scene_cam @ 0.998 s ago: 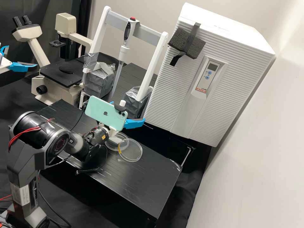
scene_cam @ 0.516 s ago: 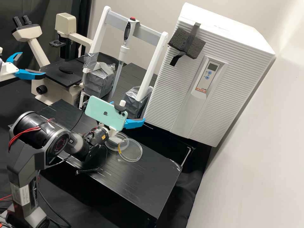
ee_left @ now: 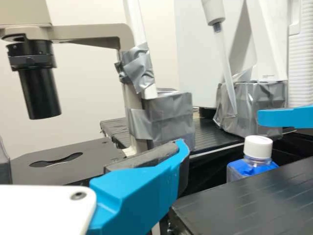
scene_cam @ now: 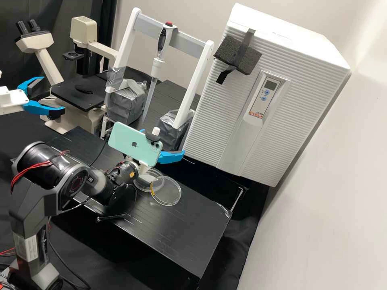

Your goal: Open the bottle

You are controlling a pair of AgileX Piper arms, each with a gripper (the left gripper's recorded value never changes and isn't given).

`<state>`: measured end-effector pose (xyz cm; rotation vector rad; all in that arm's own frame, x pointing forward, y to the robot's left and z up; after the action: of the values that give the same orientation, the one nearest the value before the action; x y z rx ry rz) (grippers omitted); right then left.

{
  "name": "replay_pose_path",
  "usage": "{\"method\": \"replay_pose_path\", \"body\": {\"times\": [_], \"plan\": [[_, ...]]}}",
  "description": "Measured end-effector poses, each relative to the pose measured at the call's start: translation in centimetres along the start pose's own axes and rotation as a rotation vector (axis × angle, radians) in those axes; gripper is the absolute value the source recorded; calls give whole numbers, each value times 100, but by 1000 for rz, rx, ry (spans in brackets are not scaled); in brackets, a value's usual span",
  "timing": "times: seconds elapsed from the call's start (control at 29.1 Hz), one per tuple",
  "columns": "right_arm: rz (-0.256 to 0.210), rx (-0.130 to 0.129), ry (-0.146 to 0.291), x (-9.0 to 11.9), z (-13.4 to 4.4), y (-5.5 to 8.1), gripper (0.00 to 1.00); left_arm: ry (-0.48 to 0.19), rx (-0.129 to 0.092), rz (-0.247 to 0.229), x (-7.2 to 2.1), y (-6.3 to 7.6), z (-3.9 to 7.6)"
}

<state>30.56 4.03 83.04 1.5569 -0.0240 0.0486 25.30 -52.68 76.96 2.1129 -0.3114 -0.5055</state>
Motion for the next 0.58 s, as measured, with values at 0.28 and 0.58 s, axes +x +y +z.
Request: {"method": "replay_pose_path", "body": {"times": [0.28,0.58], "plan": [[0,0,0,0,0,0,100,-61,-3,-11,14,-27,151],[0,0,0,0,0,0,100,-82,-13,-45,14,-145,198]]}}
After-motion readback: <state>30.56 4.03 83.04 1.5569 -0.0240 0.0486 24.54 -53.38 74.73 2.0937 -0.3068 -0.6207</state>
